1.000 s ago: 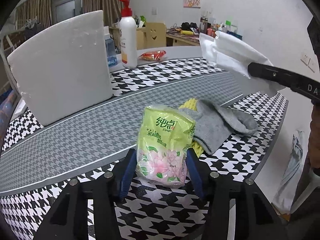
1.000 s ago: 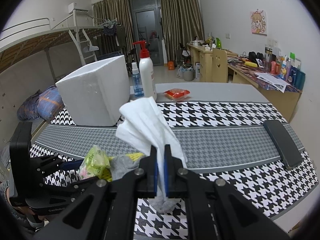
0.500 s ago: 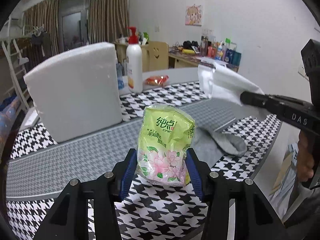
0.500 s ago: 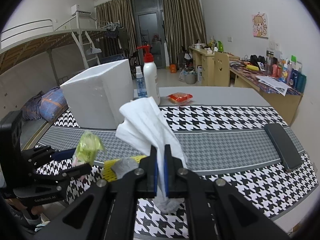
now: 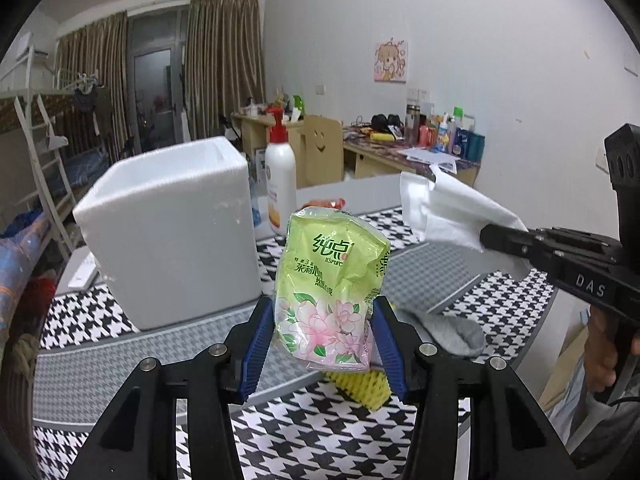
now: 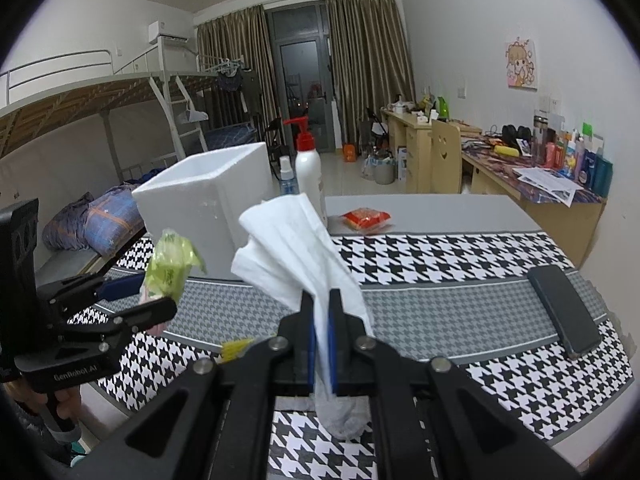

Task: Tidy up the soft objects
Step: 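Carry the green pack with the left tool toward the foam box while the right tool carries the white tissue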

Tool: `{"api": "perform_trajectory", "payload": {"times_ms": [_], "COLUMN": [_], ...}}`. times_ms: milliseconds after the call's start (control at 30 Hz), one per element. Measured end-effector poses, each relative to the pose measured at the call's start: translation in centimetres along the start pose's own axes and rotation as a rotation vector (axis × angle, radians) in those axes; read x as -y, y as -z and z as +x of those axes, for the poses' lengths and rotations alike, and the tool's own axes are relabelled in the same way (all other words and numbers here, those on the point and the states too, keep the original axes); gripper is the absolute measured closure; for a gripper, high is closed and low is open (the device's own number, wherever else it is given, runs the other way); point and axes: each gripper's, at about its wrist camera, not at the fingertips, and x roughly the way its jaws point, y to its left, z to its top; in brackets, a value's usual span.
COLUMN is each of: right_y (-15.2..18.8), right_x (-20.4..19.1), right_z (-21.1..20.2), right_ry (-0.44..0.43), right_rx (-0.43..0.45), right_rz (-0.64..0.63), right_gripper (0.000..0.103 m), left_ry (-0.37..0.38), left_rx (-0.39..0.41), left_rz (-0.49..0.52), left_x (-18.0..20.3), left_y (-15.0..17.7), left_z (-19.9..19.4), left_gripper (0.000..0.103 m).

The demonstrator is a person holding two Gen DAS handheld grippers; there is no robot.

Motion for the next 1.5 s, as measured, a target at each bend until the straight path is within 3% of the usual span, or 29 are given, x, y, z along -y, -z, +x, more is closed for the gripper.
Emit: {"api": "perform_trajectory", "payload": {"times_ms": [567, 1500], "right_y": [-2.1, -5.4], "right_x": [-1.1, -1.7], "right_z": [-0.9, -0.4], "right_ry": [-0.023, -0.028], "right_rx": [0.070, 0.133], "right_rz": [-0.003, 0.023], "right_gripper": [0.096, 0.096], "left_ry": [-0.016, -0.062], "left_rx": [0.096, 0.179], "left_rz": [0.011, 0.012], "left_x": [-0.8, -1.9], "left_y": [-4.0, -7.4], "left_z": [-1.8, -1.6], "left_gripper": [0.052, 0.052]}}
